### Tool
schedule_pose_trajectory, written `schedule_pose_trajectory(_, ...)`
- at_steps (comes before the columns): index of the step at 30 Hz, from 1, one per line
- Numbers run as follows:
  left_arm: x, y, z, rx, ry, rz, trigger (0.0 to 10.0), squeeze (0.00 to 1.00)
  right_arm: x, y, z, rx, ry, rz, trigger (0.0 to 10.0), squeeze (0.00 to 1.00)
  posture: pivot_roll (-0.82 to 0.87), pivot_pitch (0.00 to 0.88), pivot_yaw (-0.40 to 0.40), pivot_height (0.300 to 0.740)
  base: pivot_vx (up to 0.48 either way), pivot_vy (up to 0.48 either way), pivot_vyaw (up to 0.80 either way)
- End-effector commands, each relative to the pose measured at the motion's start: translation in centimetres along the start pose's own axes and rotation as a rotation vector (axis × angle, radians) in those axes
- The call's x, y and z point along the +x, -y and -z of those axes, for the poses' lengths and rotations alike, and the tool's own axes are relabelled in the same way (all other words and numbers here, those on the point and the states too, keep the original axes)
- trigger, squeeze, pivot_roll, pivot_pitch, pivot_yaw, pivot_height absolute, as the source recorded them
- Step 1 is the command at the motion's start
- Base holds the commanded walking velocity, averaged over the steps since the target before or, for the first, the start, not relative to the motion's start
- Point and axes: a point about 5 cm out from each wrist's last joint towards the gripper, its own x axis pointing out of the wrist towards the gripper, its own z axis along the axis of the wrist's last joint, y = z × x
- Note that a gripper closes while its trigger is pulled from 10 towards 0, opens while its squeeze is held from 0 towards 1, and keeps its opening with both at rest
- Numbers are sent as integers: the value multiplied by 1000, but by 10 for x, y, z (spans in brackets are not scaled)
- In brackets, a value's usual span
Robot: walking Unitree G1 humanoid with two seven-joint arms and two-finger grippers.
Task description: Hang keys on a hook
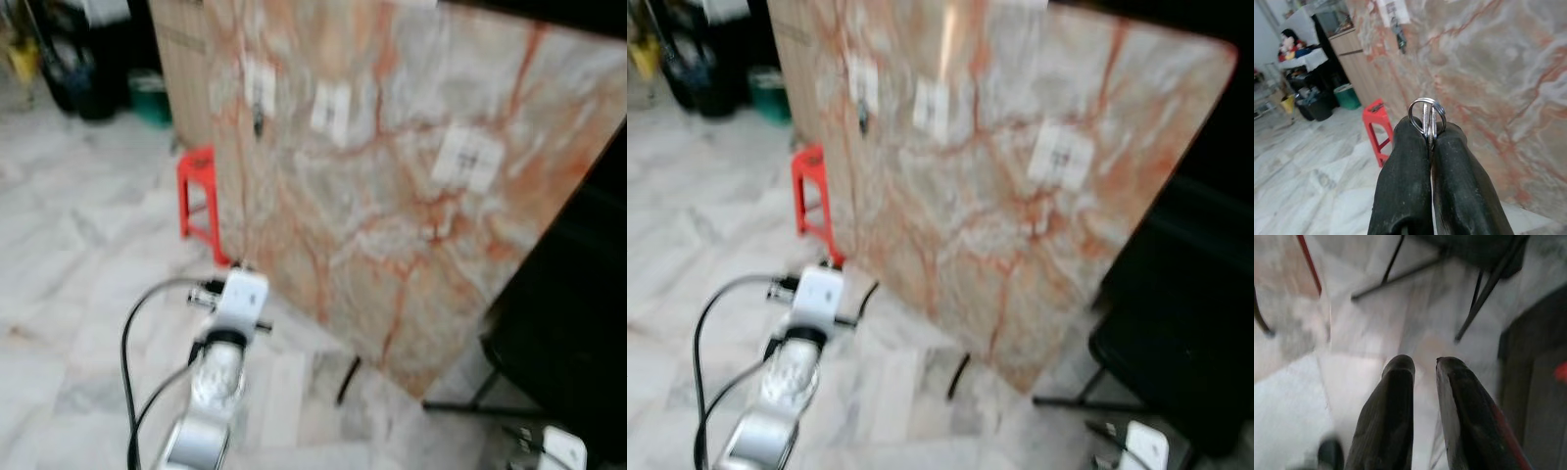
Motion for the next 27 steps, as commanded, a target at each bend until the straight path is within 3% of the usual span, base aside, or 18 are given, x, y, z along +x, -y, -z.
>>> schedule_pose_trajectory(1, 0, 9, -1, -21, -15, 72, 10000, 0, 2, -5, -40, -24, 136, -14, 10000, 0, 53, 0, -133, 740, 0, 0, 0)
schedule_pose_trajectory(2, 0, 10, -1, -20, -18, 90, 10000, 0, 2, -7, -50, -27, 168, -19, 10000, 0, 53, 0, -133, 740, 0, 0, 0)
schedule_pose_trajectory(4, 1, 14, 0, 30, -37, 165, 10000, 0, -2, -16, -93, -71, 317, -35, 10000, 0, 50, 0, -131, 740, 0, 0, 0)
schedule_pose_trajectory(6, 1, 16, 0, 40, -39, 203, 10000, 0, -6, -23, -115, -116, 396, -53, 10000, 0, 38, 0, -121, 740, 0, 0, 0)
schedule_pose_trajectory(8, 0, 22, 1, 84, -49, 268, 10000, 0, -15, -42, -144, -115, 501, -131, 10000, 0, 28, 0, -115, 740, 0, 0, 0)
schedule_pose_trajectory(15, -1, 30, 4, 121, -74, 338, 10000, 0, -28, -78, -162, -139, 582, -299, 10000, 0, 31, 0, -116, 740, 0, 0, 0)
schedule_pose_trajectory(17, -1, 31, 4, 128, -76, 352, 10000, 0, -30, -82, -163, -142, 586, -321, 10000, 0, 33, 0, -117, 740, 0, 0, 0)
schedule_pose_trajectory(21, -9, 46, 0, 137, -32, 512, 10000, 0, -46, -119, -168, -241, 631, -519, 10000, 0, 37, 0, -119, 740, 0, 0, 0)
schedule_pose_trajectory(24, -10, 50, 0, 157, -24, 545, 10000, 0, -55, -135, -169, -273, 648, -608, 10000, 0, 38, 0, -119, 740, 0, 0, 0)
schedule_pose_trajectory(27, -11, 52, -2, 154, -12, 578, 10000, 0, -73, -163, -168, -300, 665, -787, 10000, 0, 48, 0, -125, 740, 0, 0, 0)
